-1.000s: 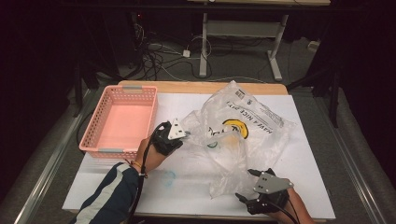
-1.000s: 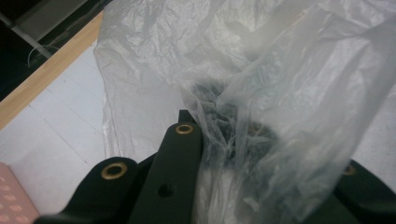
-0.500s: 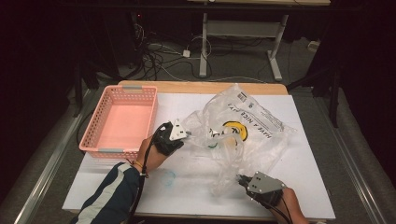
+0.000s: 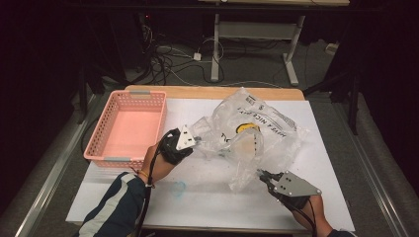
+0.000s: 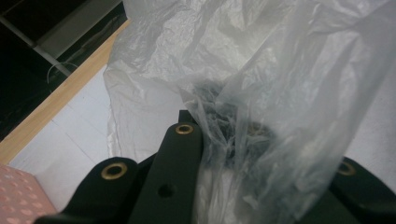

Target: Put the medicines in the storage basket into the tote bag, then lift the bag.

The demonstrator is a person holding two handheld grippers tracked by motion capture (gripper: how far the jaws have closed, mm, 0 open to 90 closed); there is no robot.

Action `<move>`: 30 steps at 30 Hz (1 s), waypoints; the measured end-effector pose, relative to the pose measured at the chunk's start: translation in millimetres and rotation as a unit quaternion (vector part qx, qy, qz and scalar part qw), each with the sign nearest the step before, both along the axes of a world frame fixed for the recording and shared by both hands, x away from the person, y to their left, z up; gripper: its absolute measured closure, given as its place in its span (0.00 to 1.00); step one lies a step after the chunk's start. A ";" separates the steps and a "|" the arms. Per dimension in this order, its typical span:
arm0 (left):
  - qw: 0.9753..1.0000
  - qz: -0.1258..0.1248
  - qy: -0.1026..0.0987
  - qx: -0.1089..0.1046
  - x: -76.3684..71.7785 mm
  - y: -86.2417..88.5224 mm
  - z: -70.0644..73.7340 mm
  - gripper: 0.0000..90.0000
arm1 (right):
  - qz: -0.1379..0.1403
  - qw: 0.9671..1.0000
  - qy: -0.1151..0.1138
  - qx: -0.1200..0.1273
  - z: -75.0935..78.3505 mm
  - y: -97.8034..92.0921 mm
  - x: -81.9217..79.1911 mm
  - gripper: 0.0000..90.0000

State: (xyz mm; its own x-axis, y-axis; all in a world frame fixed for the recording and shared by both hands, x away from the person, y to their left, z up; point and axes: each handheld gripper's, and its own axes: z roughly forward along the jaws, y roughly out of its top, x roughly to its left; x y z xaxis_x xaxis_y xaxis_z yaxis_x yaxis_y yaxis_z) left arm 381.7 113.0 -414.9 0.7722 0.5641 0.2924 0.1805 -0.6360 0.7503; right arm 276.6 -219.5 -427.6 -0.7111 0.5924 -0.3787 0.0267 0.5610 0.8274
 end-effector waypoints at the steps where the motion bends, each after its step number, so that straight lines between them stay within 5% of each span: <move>1: 1.000 0.002 0.000 -0.002 0.3 0.7 0.2 0.97 | 0.000 1.000 -0.001 0.002 1.7 -0.7 0.8 0.99; 13: 0.999 0.009 -0.013 -0.037 -1.0 12.5 17.0 0.97 | -0.021 0.999 -0.042 0.026 25.6 -8.7 14.0 0.99; 30: 0.996 0.037 -0.036 -0.072 -8.0 42.3 38.8 0.97 | 0.007 0.995 -0.087 0.043 54.4 12.1 27.9 0.99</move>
State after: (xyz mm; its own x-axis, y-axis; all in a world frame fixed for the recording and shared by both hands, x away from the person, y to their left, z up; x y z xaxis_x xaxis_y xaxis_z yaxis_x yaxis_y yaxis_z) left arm 373.7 155.3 -376.1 0.7071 0.6588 0.2571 0.1651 -0.5073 0.8458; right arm 304.5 -207.5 -373.2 -0.6478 0.6182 -0.4452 -0.1288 0.4871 0.8638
